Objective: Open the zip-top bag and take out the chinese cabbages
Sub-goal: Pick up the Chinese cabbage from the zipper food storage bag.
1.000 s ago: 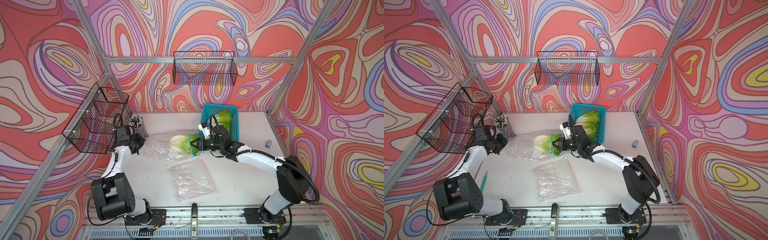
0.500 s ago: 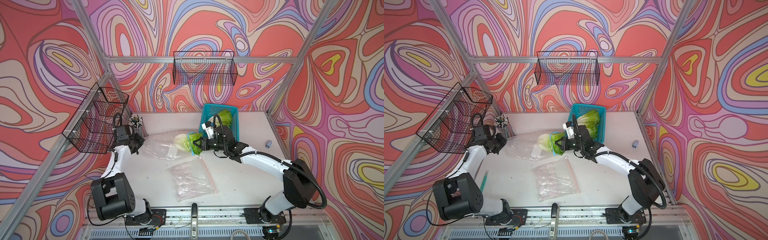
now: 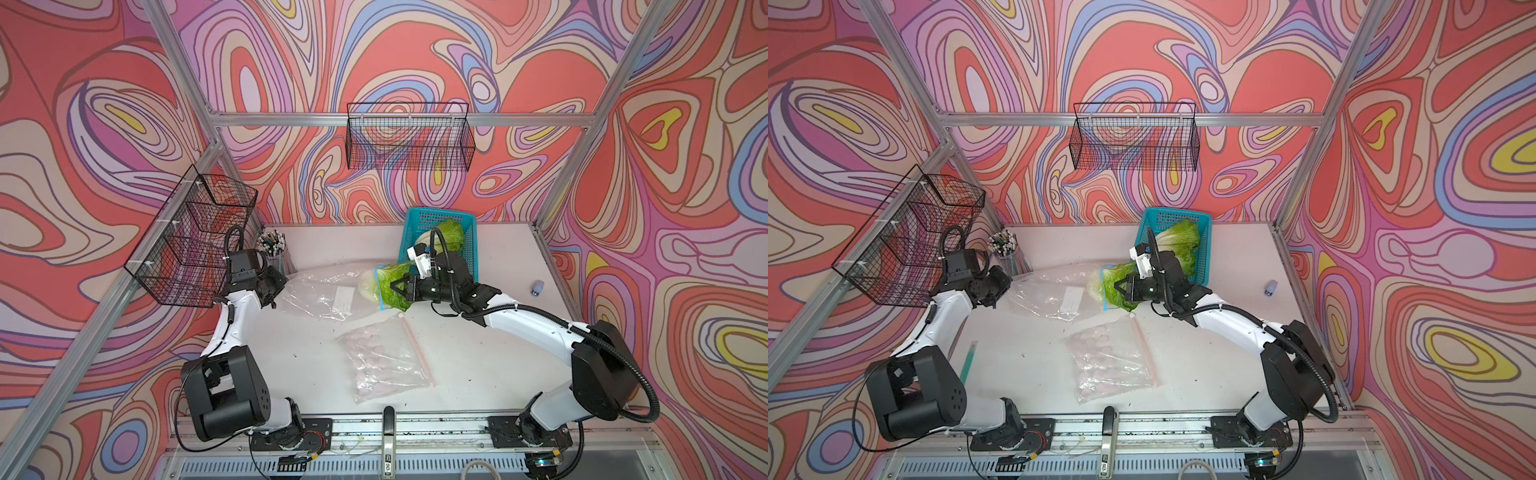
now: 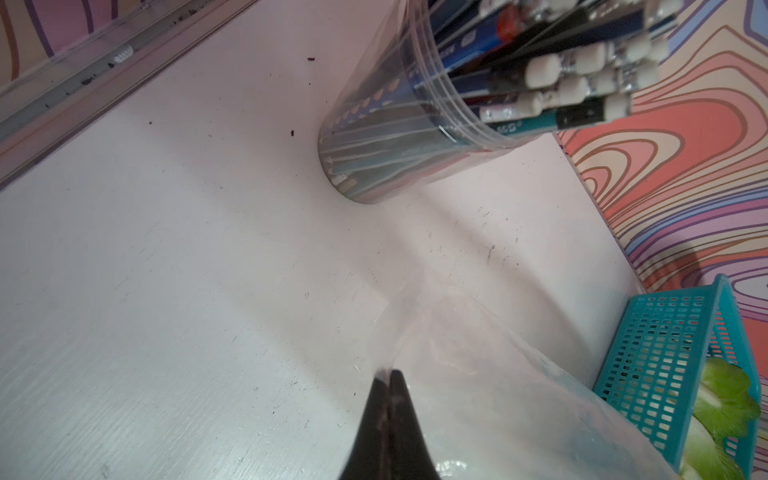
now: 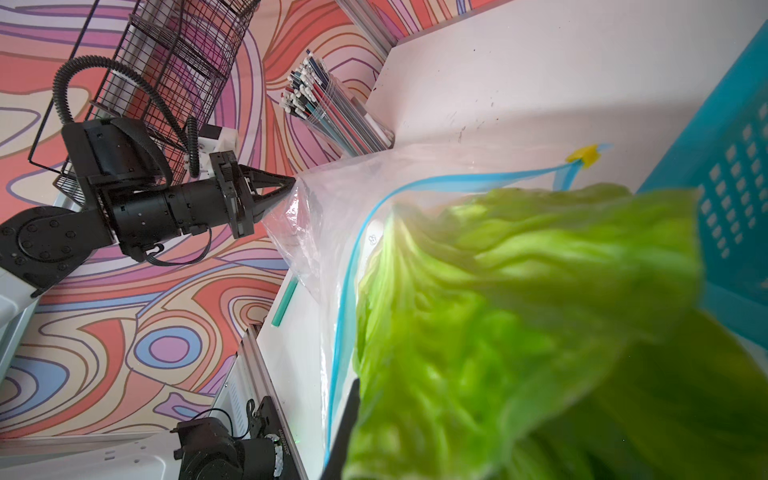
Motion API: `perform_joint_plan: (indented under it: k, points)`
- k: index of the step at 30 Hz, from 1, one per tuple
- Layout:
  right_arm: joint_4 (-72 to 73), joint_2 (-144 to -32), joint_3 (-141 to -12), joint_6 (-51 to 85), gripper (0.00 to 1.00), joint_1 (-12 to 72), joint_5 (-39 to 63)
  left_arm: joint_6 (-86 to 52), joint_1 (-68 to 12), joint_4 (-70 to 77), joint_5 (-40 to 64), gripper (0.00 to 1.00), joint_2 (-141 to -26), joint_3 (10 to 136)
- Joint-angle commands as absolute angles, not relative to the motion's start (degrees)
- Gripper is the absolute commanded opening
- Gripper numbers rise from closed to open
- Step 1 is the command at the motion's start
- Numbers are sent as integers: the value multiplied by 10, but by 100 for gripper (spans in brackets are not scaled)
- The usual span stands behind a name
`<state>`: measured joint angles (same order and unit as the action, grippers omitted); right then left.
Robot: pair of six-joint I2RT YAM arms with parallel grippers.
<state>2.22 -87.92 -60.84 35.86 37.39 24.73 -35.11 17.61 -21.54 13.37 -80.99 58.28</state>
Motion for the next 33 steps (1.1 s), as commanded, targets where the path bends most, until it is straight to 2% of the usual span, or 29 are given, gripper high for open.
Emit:
perform_joint_plan:
  k: [1, 33]
  points:
    - [20, -854, -610, 339, 0, 368, 241, -349, 181, -225, 125, 0, -807, 595]
    - [-155, -751, -595, 255, 0, 351, 174, -369, 181, -206, 151, 0, -826, 584]
